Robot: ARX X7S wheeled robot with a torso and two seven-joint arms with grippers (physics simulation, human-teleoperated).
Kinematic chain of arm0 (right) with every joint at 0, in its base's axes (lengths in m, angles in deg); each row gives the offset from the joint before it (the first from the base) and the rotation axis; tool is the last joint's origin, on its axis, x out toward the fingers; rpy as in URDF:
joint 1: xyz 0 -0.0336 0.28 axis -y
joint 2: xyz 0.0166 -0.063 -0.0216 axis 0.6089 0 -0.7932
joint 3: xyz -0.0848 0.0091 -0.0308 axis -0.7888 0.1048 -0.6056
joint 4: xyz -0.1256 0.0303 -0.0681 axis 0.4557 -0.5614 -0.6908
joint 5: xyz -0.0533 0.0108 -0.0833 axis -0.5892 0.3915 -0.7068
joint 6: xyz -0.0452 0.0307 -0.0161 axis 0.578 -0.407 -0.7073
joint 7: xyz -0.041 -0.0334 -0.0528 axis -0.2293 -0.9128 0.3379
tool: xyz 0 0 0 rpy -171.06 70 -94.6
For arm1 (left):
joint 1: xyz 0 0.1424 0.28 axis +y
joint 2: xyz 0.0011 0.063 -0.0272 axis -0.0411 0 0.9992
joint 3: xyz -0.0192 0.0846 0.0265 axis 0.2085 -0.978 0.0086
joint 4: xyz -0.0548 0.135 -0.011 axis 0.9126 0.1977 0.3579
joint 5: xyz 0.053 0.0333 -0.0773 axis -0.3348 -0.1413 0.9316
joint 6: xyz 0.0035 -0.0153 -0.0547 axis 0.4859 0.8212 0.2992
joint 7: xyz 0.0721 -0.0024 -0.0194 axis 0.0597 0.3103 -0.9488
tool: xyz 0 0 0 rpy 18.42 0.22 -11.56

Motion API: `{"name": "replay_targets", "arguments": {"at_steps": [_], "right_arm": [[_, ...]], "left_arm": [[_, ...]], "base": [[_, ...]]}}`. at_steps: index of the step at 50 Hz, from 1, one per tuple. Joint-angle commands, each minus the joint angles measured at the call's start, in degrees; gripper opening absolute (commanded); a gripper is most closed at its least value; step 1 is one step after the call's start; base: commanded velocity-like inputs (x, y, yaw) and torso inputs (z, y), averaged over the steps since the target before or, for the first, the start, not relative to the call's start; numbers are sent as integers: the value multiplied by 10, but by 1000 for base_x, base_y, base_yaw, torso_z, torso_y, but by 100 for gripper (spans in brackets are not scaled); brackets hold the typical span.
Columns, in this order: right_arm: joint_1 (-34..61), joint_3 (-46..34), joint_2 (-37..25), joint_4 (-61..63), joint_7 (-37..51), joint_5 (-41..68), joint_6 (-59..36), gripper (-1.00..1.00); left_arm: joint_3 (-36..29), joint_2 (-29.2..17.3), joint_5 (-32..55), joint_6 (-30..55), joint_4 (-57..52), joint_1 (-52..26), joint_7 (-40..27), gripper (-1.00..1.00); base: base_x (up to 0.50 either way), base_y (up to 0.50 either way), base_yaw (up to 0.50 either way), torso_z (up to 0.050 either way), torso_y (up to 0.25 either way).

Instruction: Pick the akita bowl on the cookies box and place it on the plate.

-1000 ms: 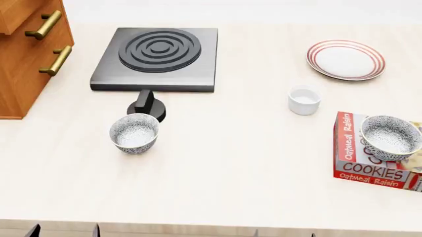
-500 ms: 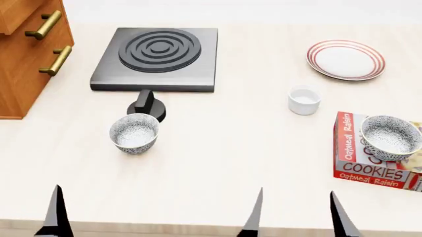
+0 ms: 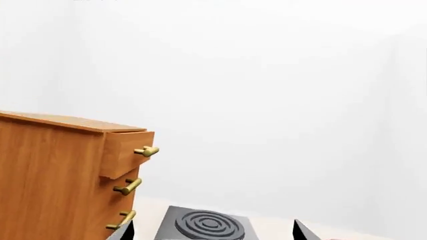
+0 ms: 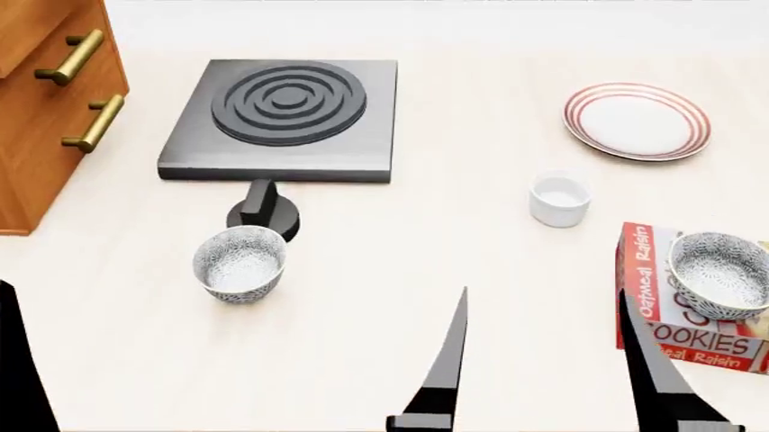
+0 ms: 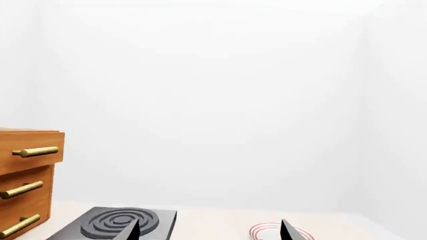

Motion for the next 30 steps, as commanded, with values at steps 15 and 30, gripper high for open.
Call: {"name": "replay_targets", "arguments": {"at_steps": [15, 30], "right_arm": [[5, 3, -17, 36, 22, 16, -27, 100], [8, -1, -24, 41, 32, 24, -31, 100]], "left_arm": [[-8, -52, 54, 9, -49, -5, -64, 100], [-37, -110, 95, -31, -48, -5, -124, 100]], "base": [[500, 27, 0, 0, 0], [500, 27, 0, 0, 0]]}}
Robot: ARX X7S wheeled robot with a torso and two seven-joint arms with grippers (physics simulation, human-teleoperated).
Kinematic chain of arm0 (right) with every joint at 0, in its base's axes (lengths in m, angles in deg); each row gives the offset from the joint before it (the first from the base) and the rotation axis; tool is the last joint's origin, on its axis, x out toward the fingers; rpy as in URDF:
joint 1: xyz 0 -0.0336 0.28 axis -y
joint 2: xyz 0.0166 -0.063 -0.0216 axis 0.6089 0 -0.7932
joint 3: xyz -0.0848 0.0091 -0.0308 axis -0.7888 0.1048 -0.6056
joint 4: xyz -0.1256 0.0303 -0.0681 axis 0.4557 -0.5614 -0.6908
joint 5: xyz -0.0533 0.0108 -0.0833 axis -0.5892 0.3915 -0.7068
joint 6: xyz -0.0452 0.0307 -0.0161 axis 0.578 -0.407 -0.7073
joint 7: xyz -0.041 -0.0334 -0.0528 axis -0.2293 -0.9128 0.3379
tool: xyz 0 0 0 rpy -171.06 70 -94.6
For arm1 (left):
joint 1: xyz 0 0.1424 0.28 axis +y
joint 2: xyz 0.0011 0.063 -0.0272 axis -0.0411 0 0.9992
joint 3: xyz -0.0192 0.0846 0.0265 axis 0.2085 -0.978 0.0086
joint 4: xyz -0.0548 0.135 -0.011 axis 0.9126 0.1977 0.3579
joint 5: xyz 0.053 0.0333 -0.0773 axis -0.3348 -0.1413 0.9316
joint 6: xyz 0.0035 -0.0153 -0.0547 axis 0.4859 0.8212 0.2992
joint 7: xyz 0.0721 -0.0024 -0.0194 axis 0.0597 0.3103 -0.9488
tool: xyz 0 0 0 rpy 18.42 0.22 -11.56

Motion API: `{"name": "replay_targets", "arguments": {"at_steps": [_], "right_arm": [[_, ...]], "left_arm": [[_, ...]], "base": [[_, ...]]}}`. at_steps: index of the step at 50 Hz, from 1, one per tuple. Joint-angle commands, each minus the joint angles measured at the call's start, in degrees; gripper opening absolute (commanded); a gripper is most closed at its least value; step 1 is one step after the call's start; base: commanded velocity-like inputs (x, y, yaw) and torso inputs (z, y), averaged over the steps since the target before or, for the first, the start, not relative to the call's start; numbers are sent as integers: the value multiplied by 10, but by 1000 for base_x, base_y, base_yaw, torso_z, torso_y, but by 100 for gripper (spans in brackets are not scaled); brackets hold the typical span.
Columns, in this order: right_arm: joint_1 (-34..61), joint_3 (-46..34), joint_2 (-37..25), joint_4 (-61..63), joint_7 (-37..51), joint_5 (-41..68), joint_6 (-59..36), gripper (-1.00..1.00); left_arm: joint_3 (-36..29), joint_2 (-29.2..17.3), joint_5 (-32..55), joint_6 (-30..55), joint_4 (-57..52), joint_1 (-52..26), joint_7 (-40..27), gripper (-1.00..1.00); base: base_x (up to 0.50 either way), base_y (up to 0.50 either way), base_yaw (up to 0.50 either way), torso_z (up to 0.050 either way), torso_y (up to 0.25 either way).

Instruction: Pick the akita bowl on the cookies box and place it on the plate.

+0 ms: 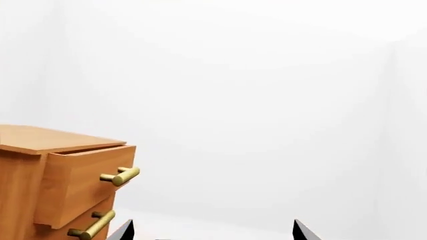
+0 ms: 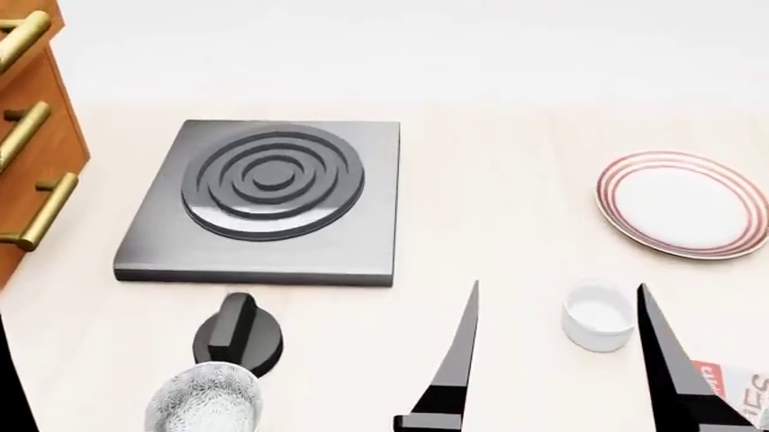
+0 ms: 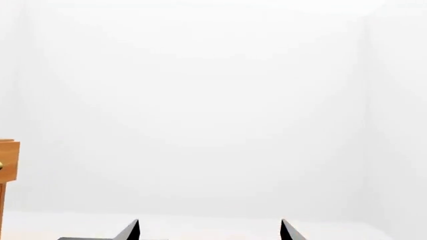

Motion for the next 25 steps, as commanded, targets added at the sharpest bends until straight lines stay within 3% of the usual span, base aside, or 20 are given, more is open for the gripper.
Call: {"name": "replay_targets", "arguments": {"at_steps": [1, 17, 25], "right_arm": [[1, -2, -6, 7, 8, 7, -3, 100], [2, 3, -10, 6, 22, 23, -5, 100], [-11, 11, -10, 4, 19, 45, 43, 100]], "left_arm": [[-20, -40, 28, -26, -4, 0, -41, 100], [-48, -76, 39, -57, 2, -1, -72, 100], [-54, -86, 45, -65, 4, -2, -81, 100]], "base": [[500, 23, 0, 0, 0], [495, 27, 0, 0, 2], [17, 0, 0, 0, 0]]}}
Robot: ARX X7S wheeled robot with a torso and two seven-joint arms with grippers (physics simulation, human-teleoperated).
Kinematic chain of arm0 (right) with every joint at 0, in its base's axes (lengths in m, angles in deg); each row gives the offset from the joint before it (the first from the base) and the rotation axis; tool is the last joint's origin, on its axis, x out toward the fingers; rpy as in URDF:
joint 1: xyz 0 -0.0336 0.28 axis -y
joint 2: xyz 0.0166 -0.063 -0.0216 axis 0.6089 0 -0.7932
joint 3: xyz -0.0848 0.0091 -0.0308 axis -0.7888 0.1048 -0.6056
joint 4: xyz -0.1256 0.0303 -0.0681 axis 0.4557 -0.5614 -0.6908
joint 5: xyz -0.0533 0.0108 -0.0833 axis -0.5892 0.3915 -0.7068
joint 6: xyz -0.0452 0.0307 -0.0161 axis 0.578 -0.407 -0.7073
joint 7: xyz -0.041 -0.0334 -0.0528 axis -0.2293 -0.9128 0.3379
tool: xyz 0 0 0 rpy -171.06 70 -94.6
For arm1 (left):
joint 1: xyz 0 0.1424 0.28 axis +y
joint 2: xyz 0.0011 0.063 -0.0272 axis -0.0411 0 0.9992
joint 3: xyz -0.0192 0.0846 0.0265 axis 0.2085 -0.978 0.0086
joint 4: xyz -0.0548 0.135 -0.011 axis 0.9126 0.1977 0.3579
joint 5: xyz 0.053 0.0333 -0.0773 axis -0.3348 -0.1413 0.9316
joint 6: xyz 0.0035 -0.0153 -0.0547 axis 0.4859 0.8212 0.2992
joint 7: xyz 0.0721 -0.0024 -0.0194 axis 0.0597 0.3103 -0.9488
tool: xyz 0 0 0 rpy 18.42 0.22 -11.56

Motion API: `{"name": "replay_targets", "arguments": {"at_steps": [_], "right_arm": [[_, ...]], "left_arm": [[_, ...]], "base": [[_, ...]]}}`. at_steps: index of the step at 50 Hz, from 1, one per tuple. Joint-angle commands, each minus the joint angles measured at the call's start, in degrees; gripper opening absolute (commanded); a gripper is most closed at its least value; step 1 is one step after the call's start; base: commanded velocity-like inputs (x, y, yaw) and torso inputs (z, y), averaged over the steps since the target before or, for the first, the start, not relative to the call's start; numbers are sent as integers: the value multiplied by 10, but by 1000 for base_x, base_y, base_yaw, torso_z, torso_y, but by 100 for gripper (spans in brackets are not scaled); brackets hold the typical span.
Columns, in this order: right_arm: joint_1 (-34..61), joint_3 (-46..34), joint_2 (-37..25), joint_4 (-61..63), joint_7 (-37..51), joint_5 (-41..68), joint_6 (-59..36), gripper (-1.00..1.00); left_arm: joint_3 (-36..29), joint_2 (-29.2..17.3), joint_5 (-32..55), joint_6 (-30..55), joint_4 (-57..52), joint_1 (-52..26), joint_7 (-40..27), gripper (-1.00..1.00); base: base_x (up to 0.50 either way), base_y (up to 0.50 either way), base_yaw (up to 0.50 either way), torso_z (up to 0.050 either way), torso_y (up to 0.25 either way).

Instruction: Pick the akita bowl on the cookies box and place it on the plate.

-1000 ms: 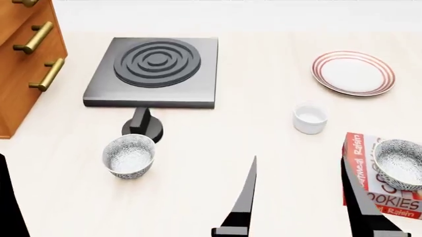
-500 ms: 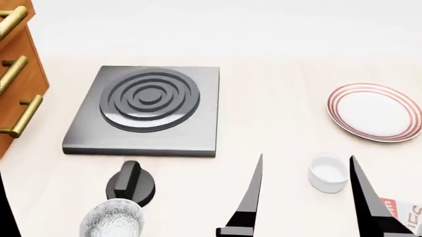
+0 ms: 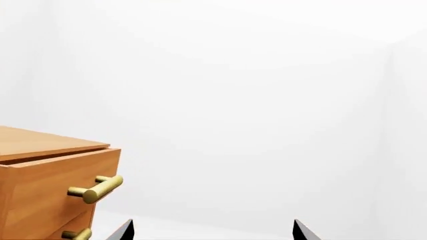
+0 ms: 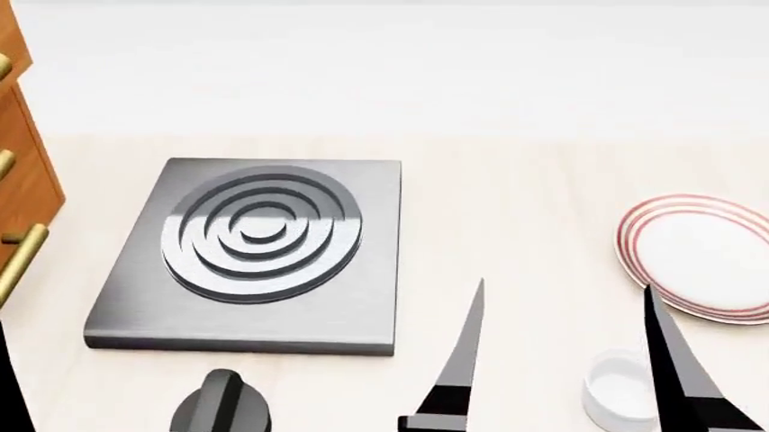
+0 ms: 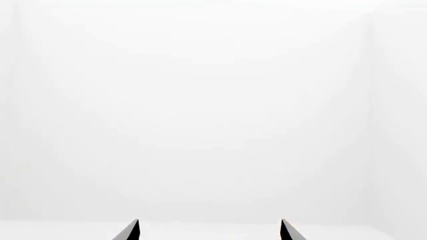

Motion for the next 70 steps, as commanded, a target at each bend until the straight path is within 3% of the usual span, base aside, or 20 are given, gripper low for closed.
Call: {"name": "replay_targets", "arguments": {"at_steps": [1, 47, 60, 70], "right_arm": [[-11, 9, -2, -2, 2, 23, 37, 100], [-14, 16, -18, 1, 28, 56, 52, 100], [-15, 14, -24, 4, 36, 57, 45, 100], [-4, 21, -25, 12, 44, 76, 21, 100]], "left_arm": [[-11, -19, 11, -15, 3, -1, -18, 100], [-52, -70, 23, -57, 11, -7, -65, 100], [-60, -80, 27, -63, 10, -8, -74, 100], [-60, -98, 66, -48, 6, -19, -94, 100]], "base": [[0, 0, 0, 0, 0], [-139, -483, 0, 0, 0], [414, -70, 0, 0, 0], [0, 0, 0, 25, 0]]}}
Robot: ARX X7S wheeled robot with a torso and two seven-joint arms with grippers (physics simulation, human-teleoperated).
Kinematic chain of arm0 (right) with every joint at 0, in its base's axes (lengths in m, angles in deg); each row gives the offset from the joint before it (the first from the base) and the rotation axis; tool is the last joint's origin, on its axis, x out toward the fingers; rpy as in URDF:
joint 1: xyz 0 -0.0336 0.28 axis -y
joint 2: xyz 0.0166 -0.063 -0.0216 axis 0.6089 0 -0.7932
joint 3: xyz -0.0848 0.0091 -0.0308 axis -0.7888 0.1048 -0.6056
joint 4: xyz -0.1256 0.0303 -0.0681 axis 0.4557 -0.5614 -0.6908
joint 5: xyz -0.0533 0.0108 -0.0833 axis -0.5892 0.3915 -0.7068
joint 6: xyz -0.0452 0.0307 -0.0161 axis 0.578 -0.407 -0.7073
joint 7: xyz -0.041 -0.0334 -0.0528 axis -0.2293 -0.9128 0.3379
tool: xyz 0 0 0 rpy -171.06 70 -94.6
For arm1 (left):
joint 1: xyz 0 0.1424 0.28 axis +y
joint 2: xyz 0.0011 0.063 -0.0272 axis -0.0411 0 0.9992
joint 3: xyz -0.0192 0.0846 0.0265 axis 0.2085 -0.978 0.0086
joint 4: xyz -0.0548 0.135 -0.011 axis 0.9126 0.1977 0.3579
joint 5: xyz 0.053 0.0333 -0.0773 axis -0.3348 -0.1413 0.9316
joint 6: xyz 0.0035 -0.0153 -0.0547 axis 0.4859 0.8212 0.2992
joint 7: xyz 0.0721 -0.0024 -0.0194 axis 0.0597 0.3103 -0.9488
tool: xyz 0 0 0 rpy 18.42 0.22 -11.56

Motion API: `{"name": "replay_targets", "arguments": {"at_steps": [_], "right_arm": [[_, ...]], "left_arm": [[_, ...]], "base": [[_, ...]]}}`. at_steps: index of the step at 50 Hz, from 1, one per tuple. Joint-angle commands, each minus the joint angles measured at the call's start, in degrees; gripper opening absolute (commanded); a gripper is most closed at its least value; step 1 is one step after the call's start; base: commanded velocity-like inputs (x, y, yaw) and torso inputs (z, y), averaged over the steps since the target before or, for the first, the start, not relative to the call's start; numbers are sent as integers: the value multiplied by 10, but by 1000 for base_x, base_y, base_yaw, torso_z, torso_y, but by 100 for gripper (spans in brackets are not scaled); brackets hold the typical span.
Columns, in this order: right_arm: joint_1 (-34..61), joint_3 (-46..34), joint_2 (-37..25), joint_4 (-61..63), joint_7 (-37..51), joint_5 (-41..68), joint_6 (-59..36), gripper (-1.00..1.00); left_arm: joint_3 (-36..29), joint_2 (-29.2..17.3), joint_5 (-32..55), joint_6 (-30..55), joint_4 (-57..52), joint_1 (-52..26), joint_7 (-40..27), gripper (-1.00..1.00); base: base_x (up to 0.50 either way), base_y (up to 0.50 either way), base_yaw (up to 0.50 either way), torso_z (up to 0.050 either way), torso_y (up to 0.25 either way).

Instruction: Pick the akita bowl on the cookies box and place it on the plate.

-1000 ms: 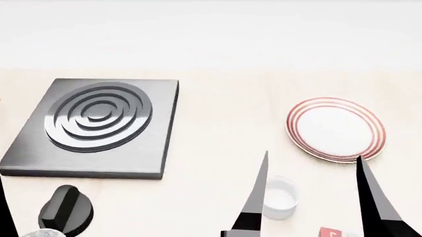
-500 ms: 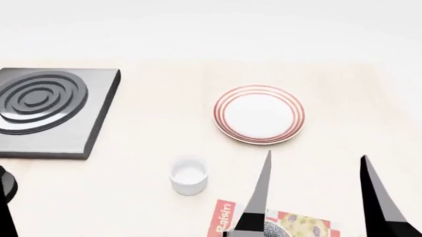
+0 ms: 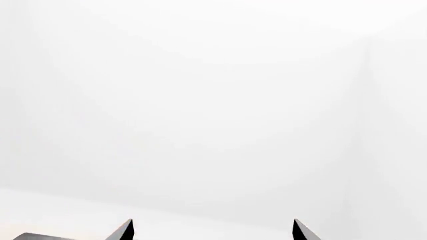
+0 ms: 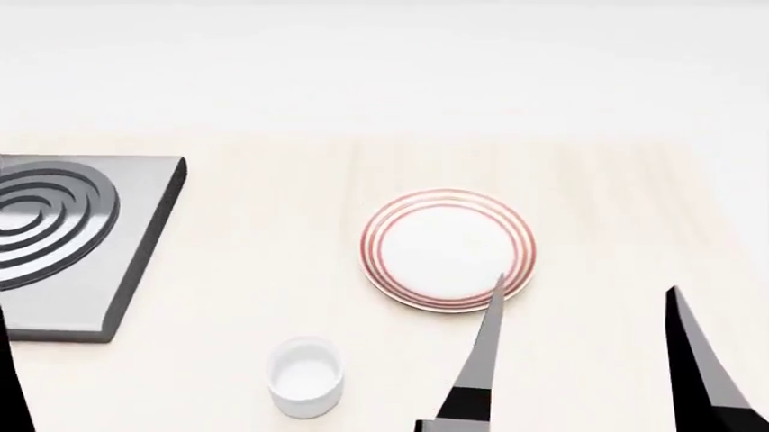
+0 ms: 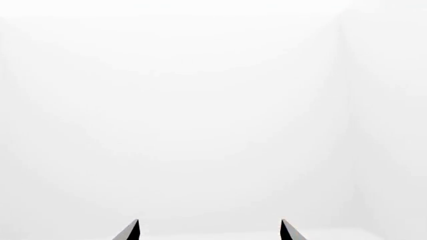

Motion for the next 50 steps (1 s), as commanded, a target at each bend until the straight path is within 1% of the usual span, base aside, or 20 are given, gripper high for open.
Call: {"name": "replay_targets", "arguments": {"at_steps": [1, 14, 23, 43, 50], "right_arm": [[6, 6, -3, 5, 7, 15, -15, 100], [6, 3, -9, 8, 14, 19, -12, 100], [6, 3, -13, 11, 20, 22, -12, 100], [5, -3, -23, 8, 29, 26, -2, 100], [8, -5, -26, 6, 32, 29, -2, 100]], "left_arm": [[-5, -17, 26, 8, -4, -8, -16, 100], [-14, -29, 28, 0, -7, -10, -28, 100], [-23, -35, 26, -8, -5, -11, -33, 100], [-38, -48, 23, -21, -1, -15, -44, 100], [-48, -55, 18, -15, -5, -22, -52, 100]], "base": [[0, 0, 0, 50, 0], [2, 0, 0, 50, 0], [461, 0, 0, 50, 0], [0, 0, 0, 50, 0], [0, 0, 0, 50, -95]]}}
